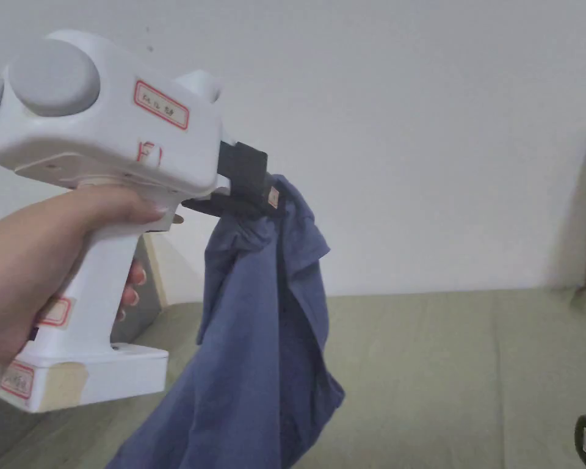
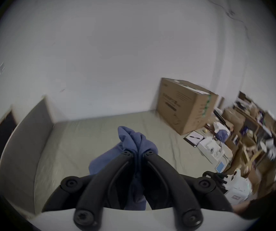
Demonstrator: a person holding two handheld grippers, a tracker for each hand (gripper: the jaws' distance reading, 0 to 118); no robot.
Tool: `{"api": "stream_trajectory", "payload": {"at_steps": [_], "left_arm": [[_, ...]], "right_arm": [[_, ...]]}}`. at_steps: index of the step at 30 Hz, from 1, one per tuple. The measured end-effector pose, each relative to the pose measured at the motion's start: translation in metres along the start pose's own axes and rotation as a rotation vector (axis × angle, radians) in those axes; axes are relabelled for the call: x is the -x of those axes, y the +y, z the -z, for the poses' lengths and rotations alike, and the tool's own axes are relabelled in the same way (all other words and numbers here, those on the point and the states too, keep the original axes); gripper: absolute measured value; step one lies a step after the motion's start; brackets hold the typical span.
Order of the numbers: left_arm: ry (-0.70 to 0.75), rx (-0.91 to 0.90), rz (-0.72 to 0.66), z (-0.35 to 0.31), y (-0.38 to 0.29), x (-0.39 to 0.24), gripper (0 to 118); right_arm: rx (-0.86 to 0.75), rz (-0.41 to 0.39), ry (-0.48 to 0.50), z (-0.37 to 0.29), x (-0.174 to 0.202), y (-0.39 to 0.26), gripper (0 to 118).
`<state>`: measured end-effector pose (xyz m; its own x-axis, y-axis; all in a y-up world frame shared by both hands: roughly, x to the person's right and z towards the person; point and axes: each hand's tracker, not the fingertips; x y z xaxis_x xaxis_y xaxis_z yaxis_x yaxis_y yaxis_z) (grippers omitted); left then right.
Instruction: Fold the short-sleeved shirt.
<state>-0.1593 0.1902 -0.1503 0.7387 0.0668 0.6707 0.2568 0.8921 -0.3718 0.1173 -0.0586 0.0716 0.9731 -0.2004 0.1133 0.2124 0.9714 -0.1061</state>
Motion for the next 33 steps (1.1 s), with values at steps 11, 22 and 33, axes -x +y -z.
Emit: {"api": "stream_trajectory", "payload": {"at_steps": [11,22,33], "left_arm": [[-0.258,0.309,-0.01,0.239,-0.146,-0.093,5],[-0.179,0.672,-0.444,0.35,-0.357,-0.039,57],[-0.028,0.149,-0.271,0.179,-0.221,-0.003,107]], "right_arm": [[0.0,0.008,-0.198,-0.035,-0.071,-0.018,0],[0.137,0.025,-0.256,-0.023,-0.098,-0.049,0],[0.101,0.02,-0.197,-0.015,-0.071,-0.034,0]]}}
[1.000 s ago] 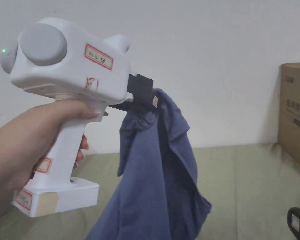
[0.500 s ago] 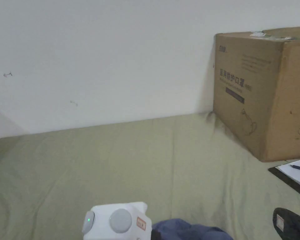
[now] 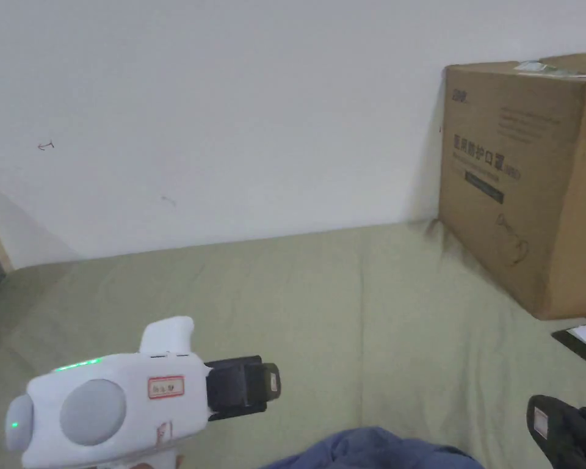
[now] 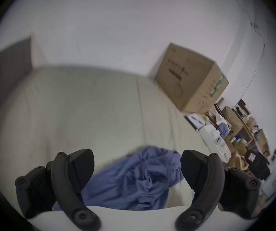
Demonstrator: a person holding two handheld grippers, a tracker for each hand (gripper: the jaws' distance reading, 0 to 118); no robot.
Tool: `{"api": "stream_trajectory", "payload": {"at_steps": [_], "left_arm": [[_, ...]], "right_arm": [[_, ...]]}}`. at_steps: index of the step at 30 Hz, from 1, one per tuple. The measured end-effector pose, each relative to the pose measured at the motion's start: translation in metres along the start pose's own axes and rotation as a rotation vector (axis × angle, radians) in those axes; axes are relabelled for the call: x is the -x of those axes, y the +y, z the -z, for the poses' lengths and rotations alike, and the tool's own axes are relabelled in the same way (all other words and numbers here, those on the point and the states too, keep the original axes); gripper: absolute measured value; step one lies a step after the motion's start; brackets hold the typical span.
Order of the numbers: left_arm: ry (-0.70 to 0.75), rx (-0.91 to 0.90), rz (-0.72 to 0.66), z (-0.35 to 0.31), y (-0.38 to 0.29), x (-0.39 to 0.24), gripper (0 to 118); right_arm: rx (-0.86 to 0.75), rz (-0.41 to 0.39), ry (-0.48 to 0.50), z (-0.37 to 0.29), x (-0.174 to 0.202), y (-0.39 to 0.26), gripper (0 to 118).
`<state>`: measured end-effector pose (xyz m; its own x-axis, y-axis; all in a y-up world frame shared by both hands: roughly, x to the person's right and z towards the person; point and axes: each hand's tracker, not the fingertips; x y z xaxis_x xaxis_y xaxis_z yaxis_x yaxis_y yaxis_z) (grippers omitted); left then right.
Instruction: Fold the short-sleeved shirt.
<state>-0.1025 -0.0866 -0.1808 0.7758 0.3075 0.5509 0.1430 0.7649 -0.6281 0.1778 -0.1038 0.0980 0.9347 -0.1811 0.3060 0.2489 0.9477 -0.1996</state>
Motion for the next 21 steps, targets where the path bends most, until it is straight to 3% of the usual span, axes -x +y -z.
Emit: {"api": "stream_trajectory", "payload": {"at_steps": [3,4,7,8,9,11,14,21], "left_arm": [[0.029,-0.194,0.044,-0.069,-0.016,-0.006,100],[0.043,-0.249,0.045,-0.087,-0.027,-0.006,87],[0.085,-0.417,0.048,-0.124,-0.075,-0.004,65],[0.133,-0.443,0.04,-0.131,-0.092,-0.004,28],[0.178,-0.467,0.03,-0.13,-0.108,0.0,3],[0.234,-0.537,0.043,-0.137,-0.138,0.005,0],[0.42,-0.639,0.16,-0.141,-0.171,0.003,0],[0.426,-0.645,0.172,-0.132,-0.185,0.004,0]], "right_arm": [[-0.038,-0.012,0.007,-0.005,0.009,0.004,0],[-0.054,-0.016,0.009,-0.006,0.013,0.004,0],[-0.13,-0.031,0.009,-0.013,0.025,-0.001,0],[-0.163,-0.046,0.012,-0.014,0.028,-0.004,0],[-0.206,-0.06,0.026,-0.017,0.031,-0.01,0],[-0.288,-0.099,0.02,-0.023,0.039,-0.023,0],[-0.401,-0.211,-0.134,-0.029,0.054,-0.048,0],[-0.385,-0.18,-0.147,-0.027,0.064,-0.064,0]]}}
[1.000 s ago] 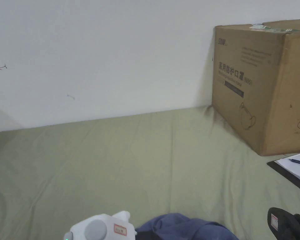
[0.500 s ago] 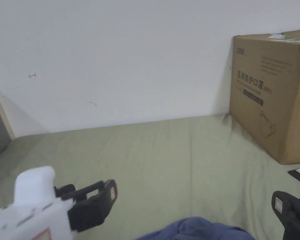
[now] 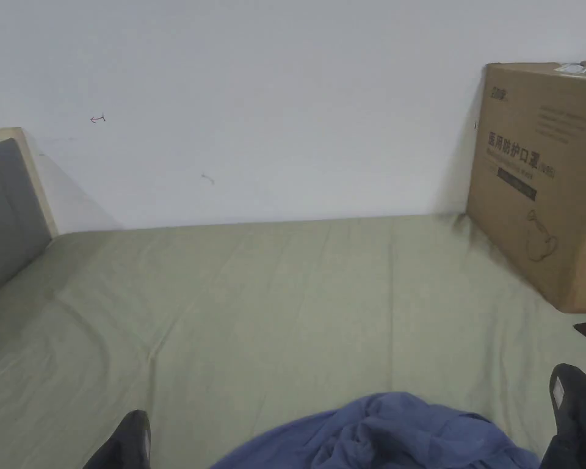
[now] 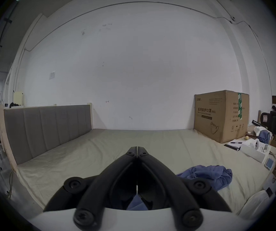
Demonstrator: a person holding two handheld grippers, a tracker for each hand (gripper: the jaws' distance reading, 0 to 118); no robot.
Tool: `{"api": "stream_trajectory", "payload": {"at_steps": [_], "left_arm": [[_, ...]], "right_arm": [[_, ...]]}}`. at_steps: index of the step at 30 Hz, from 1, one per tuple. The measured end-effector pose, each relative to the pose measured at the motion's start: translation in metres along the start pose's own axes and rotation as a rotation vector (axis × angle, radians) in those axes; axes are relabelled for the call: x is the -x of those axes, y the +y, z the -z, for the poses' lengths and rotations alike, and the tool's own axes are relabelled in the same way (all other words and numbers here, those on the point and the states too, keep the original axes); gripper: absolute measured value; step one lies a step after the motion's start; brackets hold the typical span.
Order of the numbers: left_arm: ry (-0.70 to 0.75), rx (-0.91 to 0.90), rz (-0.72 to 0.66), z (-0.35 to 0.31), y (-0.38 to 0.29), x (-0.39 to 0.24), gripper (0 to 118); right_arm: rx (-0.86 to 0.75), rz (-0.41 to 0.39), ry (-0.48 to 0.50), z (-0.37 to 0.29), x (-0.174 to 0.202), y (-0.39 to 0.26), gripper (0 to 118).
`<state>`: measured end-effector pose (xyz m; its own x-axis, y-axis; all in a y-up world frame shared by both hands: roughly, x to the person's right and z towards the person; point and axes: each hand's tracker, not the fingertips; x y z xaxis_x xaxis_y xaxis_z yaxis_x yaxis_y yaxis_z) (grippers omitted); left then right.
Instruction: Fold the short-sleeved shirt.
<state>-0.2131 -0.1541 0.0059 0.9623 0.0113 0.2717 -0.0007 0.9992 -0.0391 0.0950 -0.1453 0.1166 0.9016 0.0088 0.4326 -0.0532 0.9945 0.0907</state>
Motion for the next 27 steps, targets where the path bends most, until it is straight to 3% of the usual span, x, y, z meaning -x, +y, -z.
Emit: {"api": "stream_trajectory", "payload": {"at_steps": [10,14,17,18,21,22,24,25,26,27], "left_arm": [[0.03,-0.008,0.009,0.002,0.005,0.003,0],[0.071,0.079,0.024,0.025,0.035,0.015,0],[0.001,0.397,0.017,0.077,0.058,0.032,0],[-0.047,0.59,-0.012,0.1,0.055,0.039,0],[-0.182,0.991,-0.202,0.153,0.01,0.061,2],[-0.207,1.051,-0.268,0.163,-0.009,0.069,10],[-0.193,1.074,-0.282,0.174,-0.042,0.075,70],[-0.189,1.08,-0.248,0.179,-0.055,0.076,91],[-0.15,1.103,-0.237,0.183,-0.064,0.078,107],[-0.112,1.113,-0.261,0.188,-0.076,0.082,111]], "right_arm": [[0.023,0.007,-0.008,0.0,-0.006,0.003,0],[0.063,-0.004,-0.008,0.001,-0.008,0.006,0],[0.117,-0.046,0.019,0.004,-0.007,0.009,0],[0.13,-0.043,0.038,0.004,-0.008,0.01,0],[0.149,-0.032,0.06,0.002,-0.007,0.009,0],[0.156,-0.029,0.073,0.002,-0.007,0.009,0],[0.166,-0.03,0.087,0.001,-0.006,0.007,0],[0.171,-0.033,0.094,0.0,-0.006,0.007,0],[0.176,-0.037,0.099,0.001,-0.006,0.006,0],[0.181,-0.044,0.103,0.001,-0.005,0.005,0]]}}
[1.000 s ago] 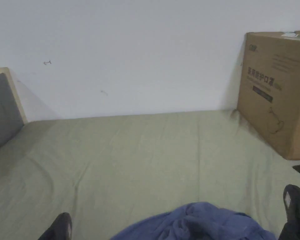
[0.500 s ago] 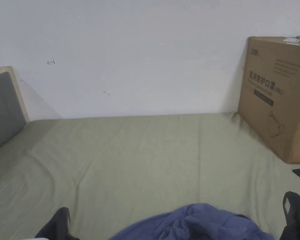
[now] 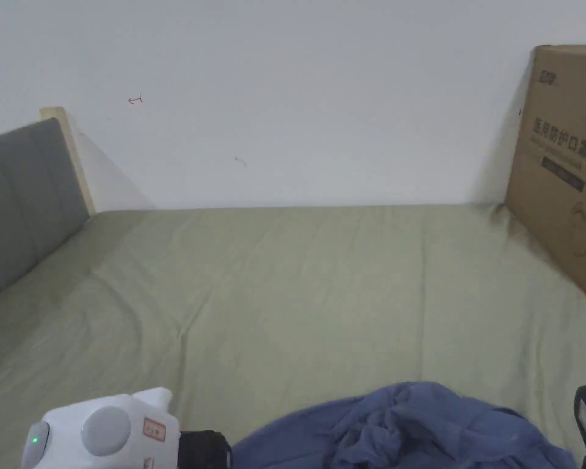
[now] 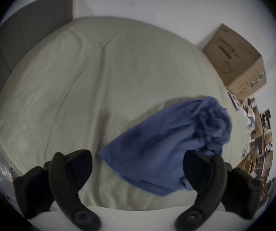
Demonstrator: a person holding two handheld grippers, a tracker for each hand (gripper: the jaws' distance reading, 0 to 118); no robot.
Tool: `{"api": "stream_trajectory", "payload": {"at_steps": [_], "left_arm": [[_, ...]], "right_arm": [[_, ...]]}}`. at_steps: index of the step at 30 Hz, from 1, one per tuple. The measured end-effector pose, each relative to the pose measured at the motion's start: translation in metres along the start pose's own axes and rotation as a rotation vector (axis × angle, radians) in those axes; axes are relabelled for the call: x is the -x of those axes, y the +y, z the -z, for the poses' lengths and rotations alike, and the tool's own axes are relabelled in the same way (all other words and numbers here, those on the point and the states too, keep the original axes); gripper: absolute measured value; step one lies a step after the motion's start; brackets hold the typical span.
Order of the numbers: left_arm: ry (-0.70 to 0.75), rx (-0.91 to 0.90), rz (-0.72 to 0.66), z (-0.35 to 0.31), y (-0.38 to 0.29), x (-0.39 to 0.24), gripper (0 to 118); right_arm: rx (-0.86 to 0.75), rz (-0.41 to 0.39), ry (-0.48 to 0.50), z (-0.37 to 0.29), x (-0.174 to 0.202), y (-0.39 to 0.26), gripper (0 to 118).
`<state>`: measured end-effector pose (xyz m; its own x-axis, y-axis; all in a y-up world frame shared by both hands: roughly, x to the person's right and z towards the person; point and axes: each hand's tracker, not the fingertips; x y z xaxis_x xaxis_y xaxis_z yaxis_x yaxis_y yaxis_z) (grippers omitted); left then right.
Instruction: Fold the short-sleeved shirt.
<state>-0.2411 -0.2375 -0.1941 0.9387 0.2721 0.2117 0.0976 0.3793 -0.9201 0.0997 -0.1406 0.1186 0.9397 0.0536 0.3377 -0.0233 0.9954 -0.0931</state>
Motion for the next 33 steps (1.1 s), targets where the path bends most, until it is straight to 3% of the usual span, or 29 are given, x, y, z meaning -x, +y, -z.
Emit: {"api": "stream_trajectory", "payload": {"at_steps": [5,9,13,15,16,17,19,23,25,27,29,30,31,33], "left_arm": [[0.064,0.02,-0.125,0.04,0.001,0.019,111],[0.021,0.037,-0.147,0.061,0.0,0.02,105],[0.244,-0.022,0.126,0.054,-0.025,-0.011,66],[0.211,-0.057,0.217,0.046,-0.037,-0.025,36],[0.199,-0.056,0.251,0.044,-0.039,-0.03,10],[0.214,-0.066,0.272,0.041,-0.04,-0.032,0],[0.017,-0.085,0.223,0.031,-0.04,-0.033,0],[-0.006,-0.154,0.212,0.016,-0.04,-0.044,0],[-0.057,-0.173,0.193,0.011,-0.041,-0.046,0],[-0.076,-0.188,0.167,0.007,-0.043,-0.046,0],[-0.099,-0.209,0.139,0.005,-0.044,-0.046,0],[-0.113,-0.224,0.122,0.003,-0.045,-0.044,0],[-0.127,-0.235,0.109,0.001,-0.045,-0.043,0],[-0.139,-0.249,0.097,-0.003,-0.043,-0.04,0]], "right_arm": [[0.048,-0.015,0.012,0.009,0.002,-0.005,0],[0.082,0.003,0.026,0.016,0.005,-0.009,0],[0.104,0.015,0.036,0.021,0.009,-0.012,0],[0.113,0.004,0.04,0.024,0.011,-0.014,0],[0.114,-0.002,0.042,0.026,0.012,-0.015,0],[0.11,-0.006,0.044,0.028,0.012,-0.016,0],[0.094,0.007,0.047,0.038,0.008,-0.011,0],[0.176,0.126,0.07,0.095,-0.012,0.012,0],[0.414,0.16,0.179,0.151,-0.023,0.024,0],[0.686,0.245,0.322,0.212,-0.028,0.022,0],[0.881,0.328,0.343,0.262,-0.026,0.01,1],[0.942,0.381,0.348,0.283,-0.026,0.002,6],[0.976,0.384,0.337,0.3,-0.023,-0.005,21],[0.96,0.335,0.292,0.327,-0.014,-0.018,101]]}}
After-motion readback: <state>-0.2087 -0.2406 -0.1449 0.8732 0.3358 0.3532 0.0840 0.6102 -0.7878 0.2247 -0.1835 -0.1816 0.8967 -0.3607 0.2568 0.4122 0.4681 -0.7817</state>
